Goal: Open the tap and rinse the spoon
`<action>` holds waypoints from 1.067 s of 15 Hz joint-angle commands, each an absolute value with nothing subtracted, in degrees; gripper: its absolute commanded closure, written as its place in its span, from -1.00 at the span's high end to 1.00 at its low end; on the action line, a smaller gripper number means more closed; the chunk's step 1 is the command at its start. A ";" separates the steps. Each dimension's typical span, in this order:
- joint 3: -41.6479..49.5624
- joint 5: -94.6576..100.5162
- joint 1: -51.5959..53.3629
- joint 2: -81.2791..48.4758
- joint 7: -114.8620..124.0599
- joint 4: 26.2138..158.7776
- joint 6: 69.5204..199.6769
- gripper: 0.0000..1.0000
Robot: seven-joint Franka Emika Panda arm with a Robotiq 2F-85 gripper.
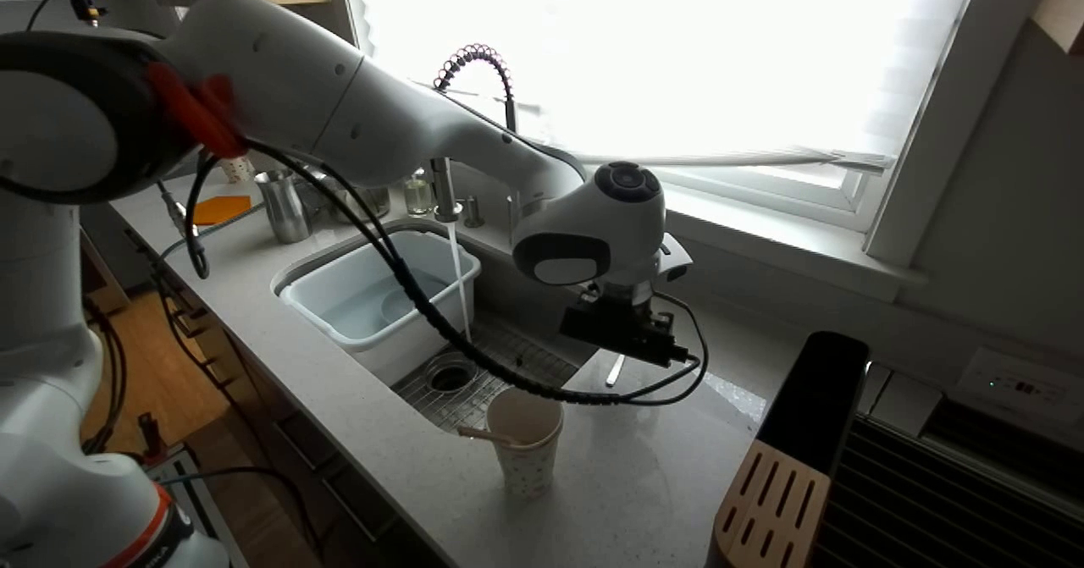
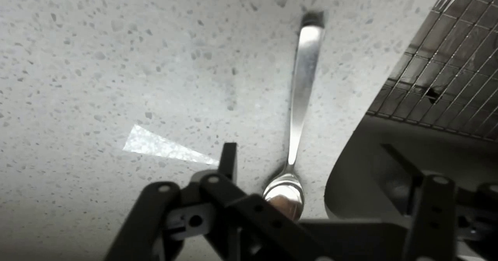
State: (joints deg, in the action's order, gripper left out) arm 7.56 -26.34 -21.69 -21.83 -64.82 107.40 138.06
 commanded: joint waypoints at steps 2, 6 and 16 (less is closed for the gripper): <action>6.08 -25.55 -23.66 -24.10 -65.84 104.44 136.34 -0.01; 5.67 -25.19 -23.89 -24.95 -66.05 103.67 135.83 0.45; 5.20 -24.19 -23.85 -25.65 -65.78 103.15 135.13 -1.00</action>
